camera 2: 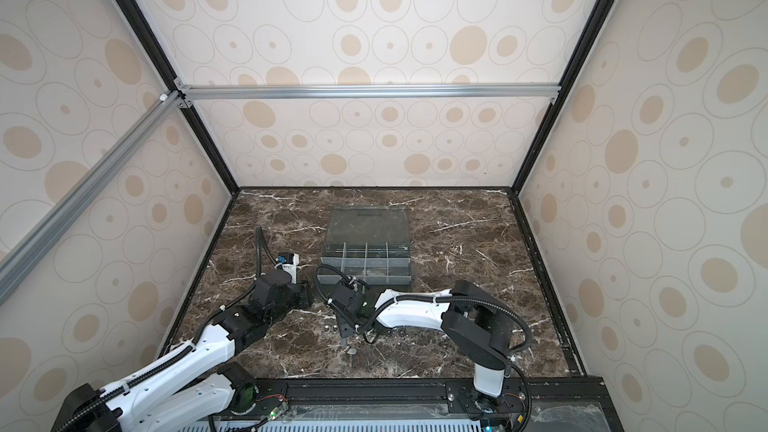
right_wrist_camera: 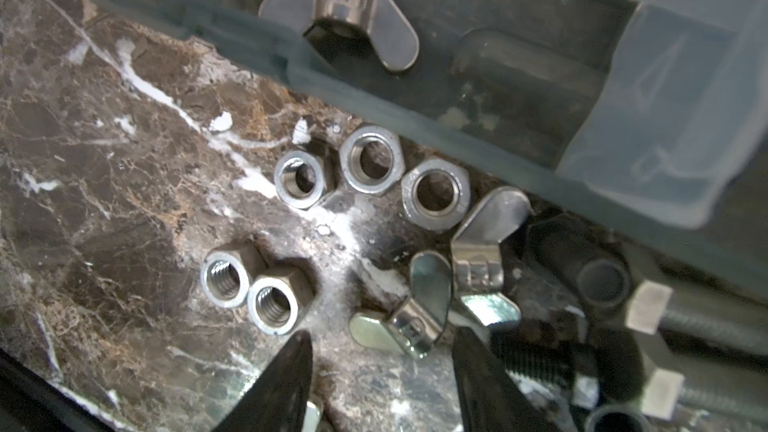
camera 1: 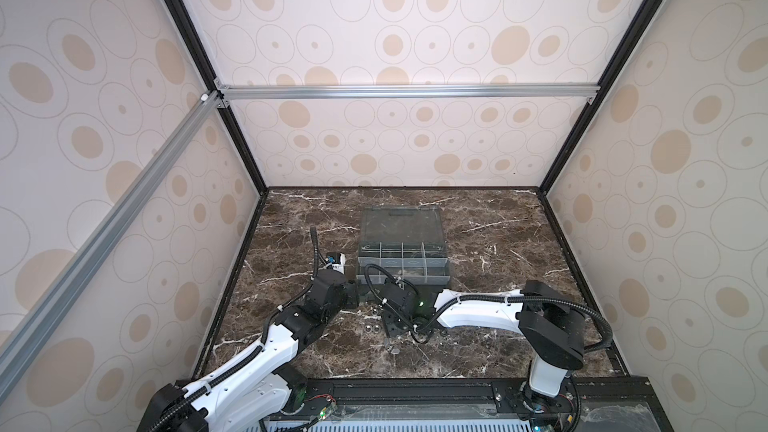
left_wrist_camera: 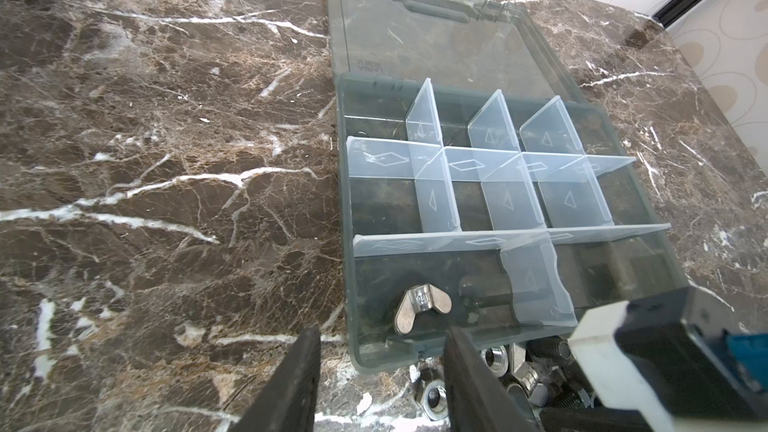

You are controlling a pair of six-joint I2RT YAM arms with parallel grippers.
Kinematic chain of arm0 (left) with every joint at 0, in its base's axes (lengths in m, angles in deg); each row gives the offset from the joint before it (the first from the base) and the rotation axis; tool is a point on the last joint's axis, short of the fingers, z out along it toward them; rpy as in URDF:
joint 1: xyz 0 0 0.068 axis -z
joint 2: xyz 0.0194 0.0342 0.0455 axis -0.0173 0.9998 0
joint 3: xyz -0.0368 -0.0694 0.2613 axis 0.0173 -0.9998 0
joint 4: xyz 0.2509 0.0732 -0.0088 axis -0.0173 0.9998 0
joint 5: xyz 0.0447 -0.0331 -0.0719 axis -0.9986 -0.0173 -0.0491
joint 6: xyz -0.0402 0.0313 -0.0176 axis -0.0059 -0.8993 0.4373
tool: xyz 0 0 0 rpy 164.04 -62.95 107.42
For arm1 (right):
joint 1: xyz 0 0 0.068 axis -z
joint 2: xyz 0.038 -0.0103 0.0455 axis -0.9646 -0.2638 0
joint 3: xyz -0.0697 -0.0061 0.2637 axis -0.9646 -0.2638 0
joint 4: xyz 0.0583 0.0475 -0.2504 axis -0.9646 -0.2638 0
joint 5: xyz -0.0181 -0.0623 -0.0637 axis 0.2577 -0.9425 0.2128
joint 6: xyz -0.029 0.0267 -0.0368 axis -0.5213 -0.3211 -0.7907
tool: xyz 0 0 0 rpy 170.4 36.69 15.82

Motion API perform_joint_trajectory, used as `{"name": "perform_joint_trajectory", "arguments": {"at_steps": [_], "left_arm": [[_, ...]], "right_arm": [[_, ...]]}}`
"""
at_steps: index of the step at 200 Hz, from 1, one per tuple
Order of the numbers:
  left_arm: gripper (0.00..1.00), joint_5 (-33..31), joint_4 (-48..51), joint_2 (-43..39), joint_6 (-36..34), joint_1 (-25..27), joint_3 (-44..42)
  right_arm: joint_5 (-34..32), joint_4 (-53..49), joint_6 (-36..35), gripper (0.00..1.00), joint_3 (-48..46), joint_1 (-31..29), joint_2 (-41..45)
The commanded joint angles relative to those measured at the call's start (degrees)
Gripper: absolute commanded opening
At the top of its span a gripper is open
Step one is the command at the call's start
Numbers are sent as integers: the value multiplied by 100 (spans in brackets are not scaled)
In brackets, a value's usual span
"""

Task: Sort the screws and nuts into containers
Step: 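Draw the left gripper back while the right gripper grasps another silver wing nut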

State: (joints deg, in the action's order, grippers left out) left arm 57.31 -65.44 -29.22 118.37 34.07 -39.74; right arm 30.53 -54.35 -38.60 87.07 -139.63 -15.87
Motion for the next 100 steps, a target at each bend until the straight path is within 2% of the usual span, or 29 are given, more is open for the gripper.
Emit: {"name": "perform_joint_trajectory", "arguments": {"at_steps": [1, 57, 100], "left_arm": [[49, 4, -109, 23, -113, -60, 76], [49, 13, -145, 32, -150, -58, 35], [49, 22, -149, -41, -119, -57, -19]], "right_arm": [[58, -79, -9, 56, 161, -47, -142], [14, -87, -27, 53, 263, -53, -287], [-85, -273, -99, 45, 448, -47, -416]]}}
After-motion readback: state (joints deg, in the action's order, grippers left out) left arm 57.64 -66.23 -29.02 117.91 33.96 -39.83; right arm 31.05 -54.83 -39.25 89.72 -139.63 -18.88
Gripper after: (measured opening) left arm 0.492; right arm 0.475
